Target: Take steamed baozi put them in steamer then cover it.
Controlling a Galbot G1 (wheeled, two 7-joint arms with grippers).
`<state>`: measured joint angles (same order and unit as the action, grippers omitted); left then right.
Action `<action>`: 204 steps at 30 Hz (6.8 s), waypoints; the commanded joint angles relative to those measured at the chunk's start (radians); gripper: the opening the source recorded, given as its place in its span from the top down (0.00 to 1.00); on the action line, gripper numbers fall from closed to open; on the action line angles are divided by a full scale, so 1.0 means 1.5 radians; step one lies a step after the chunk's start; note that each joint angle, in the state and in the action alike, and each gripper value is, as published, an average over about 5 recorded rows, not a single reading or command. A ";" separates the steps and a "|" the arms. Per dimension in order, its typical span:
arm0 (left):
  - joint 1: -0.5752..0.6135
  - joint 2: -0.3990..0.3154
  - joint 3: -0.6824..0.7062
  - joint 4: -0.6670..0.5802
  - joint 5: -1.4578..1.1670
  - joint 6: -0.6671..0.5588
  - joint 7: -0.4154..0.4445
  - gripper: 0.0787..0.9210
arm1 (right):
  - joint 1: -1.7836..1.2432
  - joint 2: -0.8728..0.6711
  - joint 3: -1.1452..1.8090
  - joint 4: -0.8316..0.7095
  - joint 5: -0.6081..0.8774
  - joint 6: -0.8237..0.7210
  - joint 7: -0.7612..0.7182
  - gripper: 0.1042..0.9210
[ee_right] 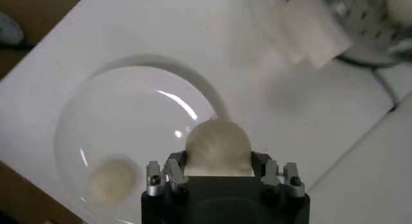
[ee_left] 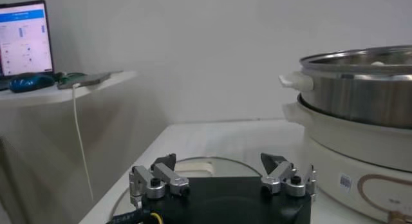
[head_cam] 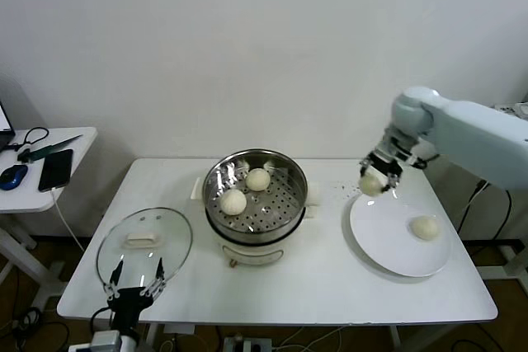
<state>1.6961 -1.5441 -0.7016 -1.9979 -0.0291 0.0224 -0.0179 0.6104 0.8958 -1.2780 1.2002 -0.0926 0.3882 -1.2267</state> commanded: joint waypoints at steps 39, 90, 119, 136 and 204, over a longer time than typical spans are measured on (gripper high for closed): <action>0.008 0.012 -0.009 0.015 -0.057 -0.013 0.001 0.12 | -0.100 0.323 0.010 0.032 -0.111 0.166 -0.009 0.28; 0.012 0.015 -0.002 -0.009 -0.057 -0.016 0.003 0.12 | -0.302 -0.240 0.257 -0.049 0.009 -0.290 0.060 0.12; 0.023 0.003 -0.008 0.002 -0.043 -0.019 0.001 0.12 | -0.455 -0.118 0.430 -0.276 -0.122 -0.255 0.057 0.12; 0.019 0.002 -0.008 0.010 -0.041 -0.021 0.001 0.12 | -0.446 -0.043 0.453 -0.376 -0.179 -0.211 0.054 0.12; -0.017 0.027 0.031 0.009 0.005 -0.002 0.032 0.12 | 0.066 0.317 -0.275 -0.137 0.594 -0.452 0.130 0.24</action>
<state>1.6859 -1.5066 -0.6557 -1.9907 -0.0290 0.0207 0.0266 0.7431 1.3175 -1.6313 0.9828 0.7592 -0.2742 -1.0477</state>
